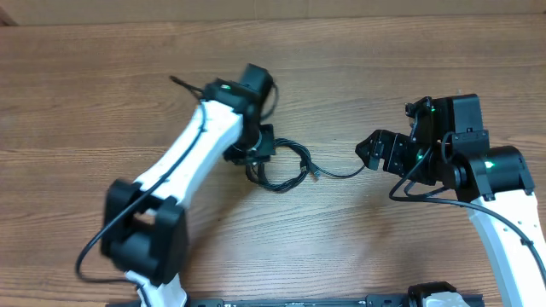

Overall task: Untangle cables
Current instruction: 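Move both grippers toward the coiled black cable bundle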

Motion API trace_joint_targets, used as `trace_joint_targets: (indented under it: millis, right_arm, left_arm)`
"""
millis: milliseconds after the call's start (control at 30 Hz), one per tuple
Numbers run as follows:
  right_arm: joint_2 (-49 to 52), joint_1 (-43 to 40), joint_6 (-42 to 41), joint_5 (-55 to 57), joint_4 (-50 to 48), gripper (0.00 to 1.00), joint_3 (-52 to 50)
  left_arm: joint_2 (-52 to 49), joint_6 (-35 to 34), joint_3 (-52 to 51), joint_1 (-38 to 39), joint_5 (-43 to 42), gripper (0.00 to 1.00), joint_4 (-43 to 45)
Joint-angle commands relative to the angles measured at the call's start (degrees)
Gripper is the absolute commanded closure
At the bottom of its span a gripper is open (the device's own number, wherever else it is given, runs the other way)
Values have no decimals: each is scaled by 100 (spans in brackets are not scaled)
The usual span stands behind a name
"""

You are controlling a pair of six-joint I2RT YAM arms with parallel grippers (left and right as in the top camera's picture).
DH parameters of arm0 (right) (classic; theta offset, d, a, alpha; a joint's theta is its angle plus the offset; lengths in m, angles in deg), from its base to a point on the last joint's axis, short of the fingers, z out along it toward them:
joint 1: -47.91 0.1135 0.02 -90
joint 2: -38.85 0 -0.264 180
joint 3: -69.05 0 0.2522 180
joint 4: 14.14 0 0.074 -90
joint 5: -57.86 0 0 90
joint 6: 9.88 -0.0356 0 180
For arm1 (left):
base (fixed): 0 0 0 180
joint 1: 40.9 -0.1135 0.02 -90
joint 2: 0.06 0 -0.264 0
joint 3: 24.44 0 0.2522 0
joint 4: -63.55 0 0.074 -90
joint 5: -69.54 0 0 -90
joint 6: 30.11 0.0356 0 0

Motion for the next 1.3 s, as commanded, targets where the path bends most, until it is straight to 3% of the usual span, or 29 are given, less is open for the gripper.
trace_joint_targets:
  millis: [0,233,767,833,900,967,1100,1167,1200,1267]
  right_arm:
    - [-26,-15,0,-44,-68,8,146]
    - [-26,-15,0,-31,-72,8,146]
    - [-26,-15,0,-31,-105,8,146]
    - [-26,-15,0,-31,-109,8,146]
    - [-26,-15,0,-31,-114,8,146]
    - [-26,-15,0,-33,-116,8,146]
    - [-26,-15,-4,-81,-227,8,146]
    - [-26,-15,-4,-483,-476,9,146]
    - [-26,-15,-4,-538,-514,9,146]
    - [-17,-15,-33,-857,-763,11,146]
  left_arm:
    - [-509,-717,57,299,564,68,219]
    - [-876,-1185,33,413,1222,67,573]
    - [-887,-1185,-1292,492,1198,71,2098]
    - [-887,-1182,-1488,481,1272,74,2435]
    - [-887,-1180,-1523,481,1285,96,2507]
    - [-881,-1143,-1521,481,1283,96,2487]
    - [-645,-649,-1250,343,1143,96,2288]
    - [-85,546,-940,127,393,96,2277]
    - [37,796,-881,79,186,96,2273]
    - [535,1862,-625,-131,-979,96,2208]
